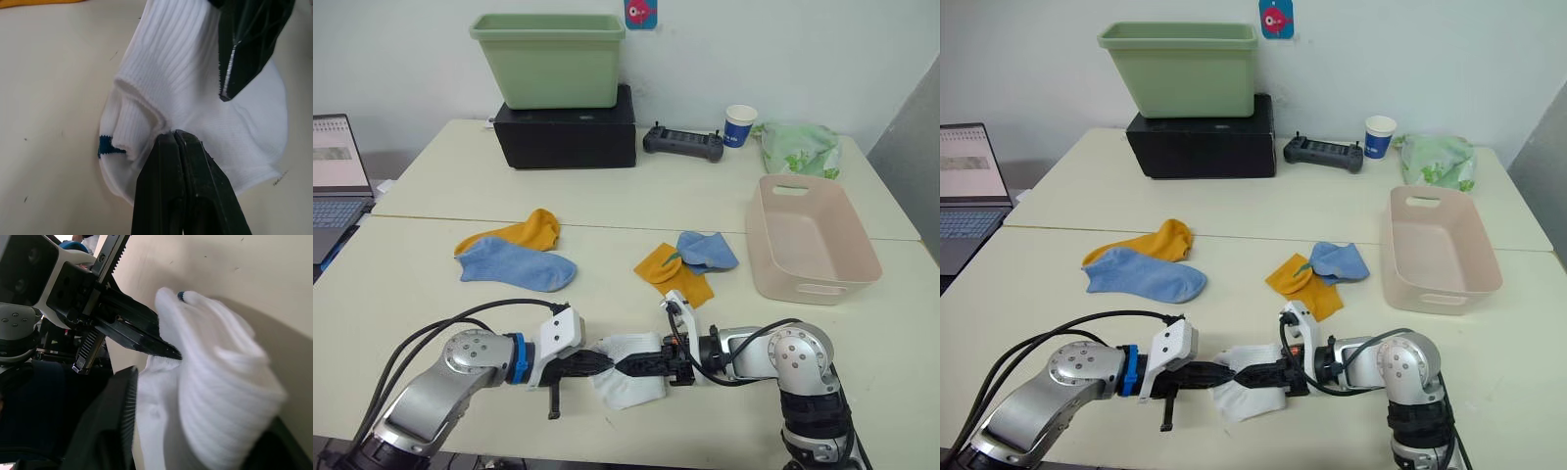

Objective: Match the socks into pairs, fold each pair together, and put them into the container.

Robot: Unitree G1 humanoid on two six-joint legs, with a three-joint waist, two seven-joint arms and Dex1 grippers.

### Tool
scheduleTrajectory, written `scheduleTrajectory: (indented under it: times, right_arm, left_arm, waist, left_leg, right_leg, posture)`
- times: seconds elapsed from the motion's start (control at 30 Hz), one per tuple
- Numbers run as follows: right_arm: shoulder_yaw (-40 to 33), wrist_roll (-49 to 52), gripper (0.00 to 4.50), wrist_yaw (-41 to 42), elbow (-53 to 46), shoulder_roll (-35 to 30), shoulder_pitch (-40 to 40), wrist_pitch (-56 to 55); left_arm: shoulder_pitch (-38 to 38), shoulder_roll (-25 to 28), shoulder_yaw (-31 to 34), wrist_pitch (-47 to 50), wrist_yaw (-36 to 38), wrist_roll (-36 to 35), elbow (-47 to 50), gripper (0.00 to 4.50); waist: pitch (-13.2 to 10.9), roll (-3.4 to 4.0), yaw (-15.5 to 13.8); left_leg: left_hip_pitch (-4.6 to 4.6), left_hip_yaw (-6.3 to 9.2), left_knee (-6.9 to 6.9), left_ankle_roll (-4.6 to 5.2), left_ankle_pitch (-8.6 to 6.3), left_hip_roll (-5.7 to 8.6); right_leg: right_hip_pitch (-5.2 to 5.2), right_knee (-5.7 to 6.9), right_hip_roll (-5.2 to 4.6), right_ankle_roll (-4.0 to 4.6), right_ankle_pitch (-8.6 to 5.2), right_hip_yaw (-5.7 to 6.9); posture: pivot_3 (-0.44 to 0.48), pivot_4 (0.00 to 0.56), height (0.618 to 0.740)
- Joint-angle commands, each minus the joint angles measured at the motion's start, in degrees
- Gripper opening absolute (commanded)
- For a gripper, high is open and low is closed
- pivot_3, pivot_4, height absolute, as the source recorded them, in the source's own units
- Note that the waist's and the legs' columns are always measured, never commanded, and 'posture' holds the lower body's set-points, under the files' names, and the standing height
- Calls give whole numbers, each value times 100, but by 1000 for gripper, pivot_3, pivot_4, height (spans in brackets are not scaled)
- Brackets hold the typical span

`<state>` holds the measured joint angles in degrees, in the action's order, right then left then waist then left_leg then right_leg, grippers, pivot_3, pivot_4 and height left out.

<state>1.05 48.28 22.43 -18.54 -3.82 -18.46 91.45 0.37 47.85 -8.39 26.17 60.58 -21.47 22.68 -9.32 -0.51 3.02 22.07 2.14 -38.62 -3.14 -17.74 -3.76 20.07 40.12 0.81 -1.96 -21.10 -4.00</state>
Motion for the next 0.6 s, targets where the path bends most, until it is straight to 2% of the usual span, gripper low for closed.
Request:
scheduleTrajectory:
  times: [0.03,0.13,0.23,0.27,0.33,0.47,0.6]
  right_arm:
    - [-87,20,1051,1,-146,-35,23,-118]
    - [-160,41,10,20,-286,-233,80,-162]
    - [-238,73,10,125,-787,-791,192,-309]
    - [-378,148,1,156,-974,-929,223,-331]
    - [-687,318,0,206,-1304,-1155,290,-367]
    - [-1120,559,0,301,-1714,-1519,459,-419]
    - [-2079,836,0,665,-2352,-2438,981,-855]
  left_arm:
    - [25,37,112,10,10,-14,-43,0]
    - [-92,-66,238,58,33,-225,-102,0]
    - [-398,-109,456,754,154,-1008,107,0]
    - [-579,-132,484,922,106,-1127,161,183]
    - [-1002,-209,493,1142,-7,-1268,248,631]
    - [-1719,-498,442,1297,-203,-1393,281,1851]
    - [-3377,-1294,9,1435,-397,-1292,-179,3153]
  waist:
    - [-1,1,2]
    - [-2,1,1]
    - [-6,4,-28]
    - [-8,4,-45]
    - [-10,4,-88]
    - [-10,3,-123]
    - [-21,0,-207]
  left_leg:
    - [3,1,0,0,0,0]
    - [5,0,0,0,0,1]
    - [18,1,-1,0,0,3]
    - [38,10,-10,-1,0,5]
    - [54,11,-15,-1,1,10]
    - [63,13,-16,-5,3,9]
    - [81,9,-28,-7,5,15]
  right_leg:
    - [1,0,-1,0,0,0]
    - [3,-1,-2,0,0,1]
    - [8,-1,-4,0,0,2]
    - [15,-2,-7,0,0,4]
    - [24,-5,-12,-1,0,13]
    - [25,-12,-10,-1,0,19]
    - [25,-15,-12,-1,0,27]
  posture:
    - [0,150,720]
    - [0,150,720]
    - [0,150,720]
    - [0,150,720]
    - [0,150,720]
    - [0,150,720]
    - [0,150,720]
